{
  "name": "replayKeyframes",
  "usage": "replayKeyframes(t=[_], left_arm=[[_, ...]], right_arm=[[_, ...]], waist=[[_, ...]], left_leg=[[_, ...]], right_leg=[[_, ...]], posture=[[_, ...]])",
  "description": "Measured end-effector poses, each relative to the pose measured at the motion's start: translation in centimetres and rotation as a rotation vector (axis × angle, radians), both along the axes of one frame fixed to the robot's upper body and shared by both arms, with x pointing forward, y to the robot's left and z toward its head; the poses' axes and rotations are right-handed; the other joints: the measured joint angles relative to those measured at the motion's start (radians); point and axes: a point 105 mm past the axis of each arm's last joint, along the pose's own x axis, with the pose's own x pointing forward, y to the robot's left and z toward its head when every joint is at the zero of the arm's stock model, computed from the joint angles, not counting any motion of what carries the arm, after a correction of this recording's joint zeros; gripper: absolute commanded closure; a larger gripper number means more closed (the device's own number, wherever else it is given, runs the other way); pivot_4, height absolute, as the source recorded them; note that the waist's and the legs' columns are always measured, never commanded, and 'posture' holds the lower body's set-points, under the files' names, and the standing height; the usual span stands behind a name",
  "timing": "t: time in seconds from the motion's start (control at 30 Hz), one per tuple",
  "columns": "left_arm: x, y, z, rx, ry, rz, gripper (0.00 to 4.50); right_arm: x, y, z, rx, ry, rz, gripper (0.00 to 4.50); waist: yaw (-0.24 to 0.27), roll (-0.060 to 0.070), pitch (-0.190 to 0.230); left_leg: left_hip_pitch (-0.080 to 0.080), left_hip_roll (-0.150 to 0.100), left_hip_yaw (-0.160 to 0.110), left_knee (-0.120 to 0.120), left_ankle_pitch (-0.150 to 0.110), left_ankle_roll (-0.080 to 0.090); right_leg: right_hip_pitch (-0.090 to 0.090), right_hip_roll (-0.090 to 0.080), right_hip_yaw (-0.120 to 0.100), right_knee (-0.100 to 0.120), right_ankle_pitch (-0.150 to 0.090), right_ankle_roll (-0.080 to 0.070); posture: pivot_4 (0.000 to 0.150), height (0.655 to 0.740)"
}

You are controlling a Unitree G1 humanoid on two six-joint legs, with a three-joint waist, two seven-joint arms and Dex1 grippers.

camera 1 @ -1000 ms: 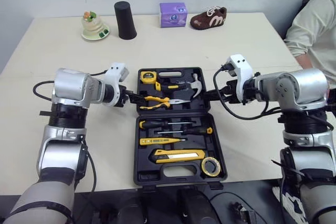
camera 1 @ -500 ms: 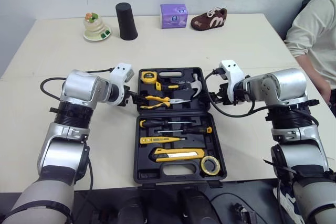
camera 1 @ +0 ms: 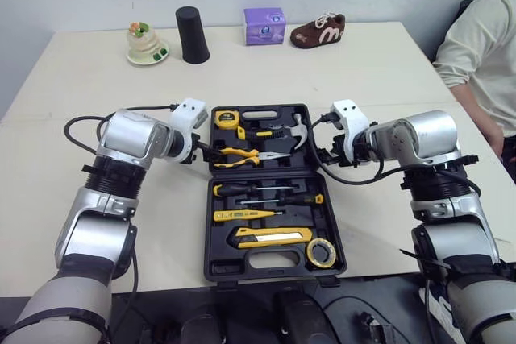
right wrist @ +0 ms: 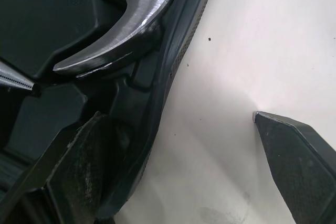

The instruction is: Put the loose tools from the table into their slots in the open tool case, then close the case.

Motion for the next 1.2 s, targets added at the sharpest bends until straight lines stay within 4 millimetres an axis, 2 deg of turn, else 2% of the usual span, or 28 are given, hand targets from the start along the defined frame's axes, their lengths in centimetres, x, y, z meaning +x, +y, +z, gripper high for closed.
replayKeyframes(t=[0.1,0.2,0.27,0.3,0.33,0.4,0.7,0.87,0.97,1.07,1.2], left_arm=[[-0.2,-0.1,-0.2,-0.016,0.015,0.011,0.79],[-0.9,-0.6,-0.5,-0.034,0.039,-0.007,2.13],[-1.1,-1.0,-0.5,-0.042,0.041,-0.021,2.85],[-1.1,-1.2,-0.5,-0.045,0.042,-0.026,3.07],[-1.0,-1.3,-0.5,-0.045,0.041,-0.025,3.50],[-1.0,-1.5,-0.6,-0.054,0.043,-0.022,3.94],[-0.9,-2.0,-0.9,-0.120,0.057,0.024,4.09],[-0.6,-2.1,-0.5,-0.168,-0.006,0.030,4.12],[0.2,-2.2,0.1,-0.182,-0.134,0.002,4.16],[1.0,-2.3,1.9,-0.152,-0.358,-0.078,4.18],[1.1,-2.2,3.1,-0.126,-0.543,-0.138,4.20]], right_arm=[[0.2,0.2,-0.2,0.000,0.000,-0.007,0.73],[0.2,1.1,-0.3,0.017,-0.002,0.016,2.19],[0.3,1.5,-0.2,0.022,-0.003,0.024,2.91],[0.3,1.6,-0.1,0.025,-0.001,0.027,3.15],[0.3,1.6,0.0,0.021,0.000,0.023,3.67],[0.5,1.4,0.3,0.014,0.001,0.007,4.49],[0.5,1.0,0.1,0.048,0.020,-0.054,4.50],[0.5,0.8,0.3,0.074,-0.020,-0.073,4.50],[0.9,0.6,1.4,0.095,-0.135,-0.072,4.50],[1.0,0.3,3.1,0.038,-0.343,-0.020,4.50],[0.6,-0.1,3.9,-0.013,-0.552,0.030,4.50]], waist=[[-0.002,0.000,0.000],[-0.003,0.000,0.000],[-0.003,0.000,-0.001],[-0.003,0.000,-0.001],[-0.003,0.001,-0.001],[-0.002,0.001,-0.002],[0.005,0.002,-0.004],[0.008,0.002,-0.003],[0.007,0.005,-0.001],[0.006,0.005,0.000],[0.003,0.005,0.000]], left_leg=[[0.004,-0.001,0.001,-0.001,0.000,0.000],[0.005,0.000,0.001,-0.003,0.000,0.000],[0.006,0.000,0.001,-0.003,0.000,0.000],[0.006,0.000,0.001,-0.003,0.000,0.000],[0.006,0.000,0.001,-0.002,0.000,0.000],[0.008,0.000,0.001,-0.002,0.000,0.000],[0.012,-0.001,-0.002,-0.003,0.000,0.000],[0.011,-0.002,-0.003,-0.003,0.000,0.000],[0.009,-0.002,-0.002,-0.003,0.001,0.001],[-0.004,-0.002,-0.001,-0.004,0.001,0.000],[-0.014,-0.001,0.001,-0.006,0.001,0.000]], right_leg=[[0.004,0.000,0.001,0.000,0.000,0.000],[0.004,0.000,0.001,-0.001,0.000,0.000],[0.004,0.000,0.001,-0.001,0.000,0.000],[0.004,0.000,0.001,-0.001,0.000,0.000],[0.005,0.000,0.001,-0.001,0.000,0.000],[0.007,0.000,0.001,-0.001,0.000,0.000],[0.015,0.000,-0.001,-0.004,0.000,0.000],[0.014,-0.001,-0.002,-0.004,0.000,0.000],[0.012,-0.001,-0.001,-0.004,0.001,0.001],[-0.003,0.000,-0.001,-0.004,0.001,0.001],[-0.015,-0.001,0.001,-0.007,0.001,0.001]], posture=[[0.150,0.7386],[0.150,0.7386],[0.150,0.7386],[0.150,0.7386],[0.150,0.7386],[0.150,0.7386],[0.150,0.7386],[0.150,0.7386],[0.150,0.7386],[0.150,0.7386],[0.150,0.7386]])
